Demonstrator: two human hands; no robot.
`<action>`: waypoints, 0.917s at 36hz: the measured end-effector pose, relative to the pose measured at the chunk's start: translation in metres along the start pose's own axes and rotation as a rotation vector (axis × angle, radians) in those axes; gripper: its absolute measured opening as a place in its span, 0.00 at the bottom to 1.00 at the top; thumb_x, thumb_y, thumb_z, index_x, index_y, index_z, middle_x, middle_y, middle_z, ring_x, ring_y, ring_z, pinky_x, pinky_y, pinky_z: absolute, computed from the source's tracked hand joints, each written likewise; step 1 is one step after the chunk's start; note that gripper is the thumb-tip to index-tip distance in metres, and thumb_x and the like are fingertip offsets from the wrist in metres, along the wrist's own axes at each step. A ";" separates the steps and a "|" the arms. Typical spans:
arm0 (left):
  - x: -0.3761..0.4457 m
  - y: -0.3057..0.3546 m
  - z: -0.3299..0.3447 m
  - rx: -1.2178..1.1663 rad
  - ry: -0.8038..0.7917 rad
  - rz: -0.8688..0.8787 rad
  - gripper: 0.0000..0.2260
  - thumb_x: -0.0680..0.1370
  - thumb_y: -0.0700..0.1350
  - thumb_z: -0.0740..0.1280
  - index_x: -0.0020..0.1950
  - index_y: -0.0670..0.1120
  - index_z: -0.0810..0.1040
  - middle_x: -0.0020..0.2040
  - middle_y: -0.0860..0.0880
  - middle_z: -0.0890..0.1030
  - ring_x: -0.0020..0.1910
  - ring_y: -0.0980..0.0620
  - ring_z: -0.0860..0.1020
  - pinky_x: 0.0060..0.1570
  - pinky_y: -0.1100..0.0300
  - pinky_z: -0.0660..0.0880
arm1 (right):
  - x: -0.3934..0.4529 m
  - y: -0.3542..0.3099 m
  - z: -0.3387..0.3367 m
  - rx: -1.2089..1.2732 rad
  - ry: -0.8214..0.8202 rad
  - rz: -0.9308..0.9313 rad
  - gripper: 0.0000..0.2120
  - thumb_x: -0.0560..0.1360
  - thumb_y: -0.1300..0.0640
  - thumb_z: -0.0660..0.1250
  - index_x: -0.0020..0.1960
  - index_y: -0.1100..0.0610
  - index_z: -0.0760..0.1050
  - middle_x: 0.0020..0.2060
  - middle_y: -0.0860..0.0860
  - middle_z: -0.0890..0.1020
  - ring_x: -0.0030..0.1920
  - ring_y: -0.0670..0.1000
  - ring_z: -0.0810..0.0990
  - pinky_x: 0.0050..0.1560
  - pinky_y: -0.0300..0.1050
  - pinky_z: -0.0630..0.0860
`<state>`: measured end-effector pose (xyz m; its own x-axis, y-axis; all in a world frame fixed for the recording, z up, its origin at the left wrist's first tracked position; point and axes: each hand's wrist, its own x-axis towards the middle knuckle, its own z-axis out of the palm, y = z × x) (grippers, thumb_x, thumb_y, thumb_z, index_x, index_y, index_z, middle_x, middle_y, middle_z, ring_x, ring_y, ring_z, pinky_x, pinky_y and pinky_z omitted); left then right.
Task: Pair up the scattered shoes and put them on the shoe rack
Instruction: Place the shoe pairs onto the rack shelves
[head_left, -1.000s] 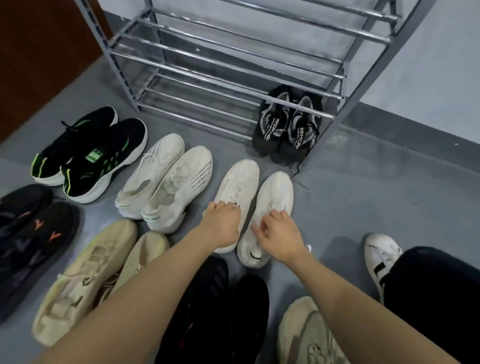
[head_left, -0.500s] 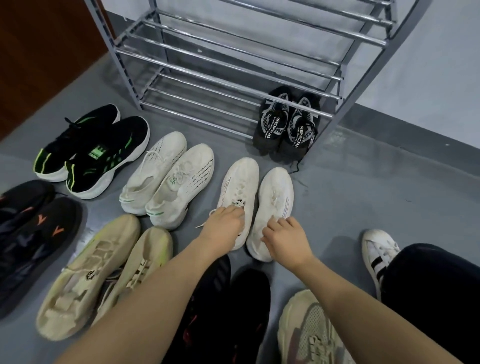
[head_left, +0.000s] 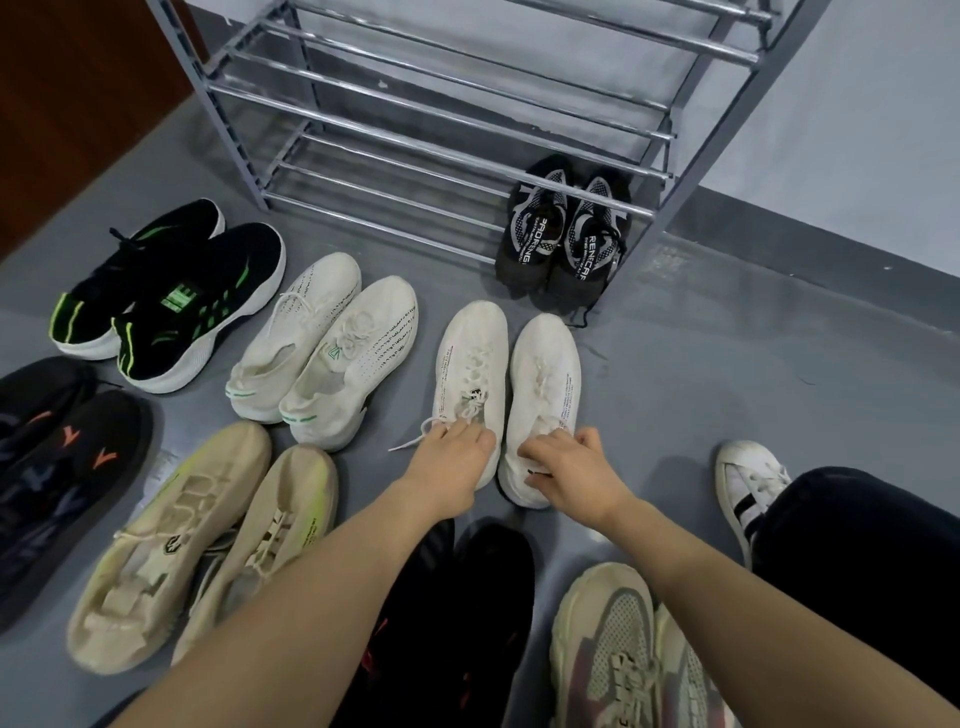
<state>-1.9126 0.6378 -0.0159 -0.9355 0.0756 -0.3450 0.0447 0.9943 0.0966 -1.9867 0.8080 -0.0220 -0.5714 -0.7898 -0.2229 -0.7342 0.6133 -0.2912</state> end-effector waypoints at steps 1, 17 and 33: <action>0.000 0.001 0.001 0.016 -0.002 -0.003 0.22 0.73 0.40 0.66 0.65 0.44 0.65 0.64 0.46 0.69 0.64 0.46 0.67 0.63 0.54 0.61 | 0.000 -0.001 -0.002 -0.014 -0.049 0.015 0.15 0.74 0.54 0.67 0.59 0.53 0.72 0.54 0.46 0.78 0.57 0.51 0.72 0.47 0.44 0.51; 0.000 0.011 -0.006 0.047 -0.013 -0.066 0.21 0.74 0.33 0.64 0.65 0.42 0.64 0.64 0.43 0.70 0.65 0.45 0.67 0.58 0.56 0.67 | -0.002 -0.013 0.017 -0.250 -0.163 0.141 0.25 0.72 0.55 0.65 0.66 0.57 0.62 0.61 0.54 0.72 0.60 0.57 0.70 0.59 0.49 0.61; -0.023 -0.011 -0.057 0.108 0.067 -0.081 0.21 0.73 0.38 0.66 0.64 0.42 0.65 0.63 0.42 0.71 0.64 0.45 0.68 0.57 0.55 0.70 | 0.016 -0.039 -0.039 -0.085 -0.116 -0.054 0.14 0.67 0.64 0.62 0.52 0.58 0.66 0.51 0.54 0.76 0.52 0.57 0.72 0.52 0.48 0.64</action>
<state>-1.9117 0.6209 0.0439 -0.9587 -0.0068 -0.2843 0.0023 0.9995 -0.0316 -1.9812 0.7715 0.0224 -0.4874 -0.8139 -0.3161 -0.7941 0.5638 -0.2272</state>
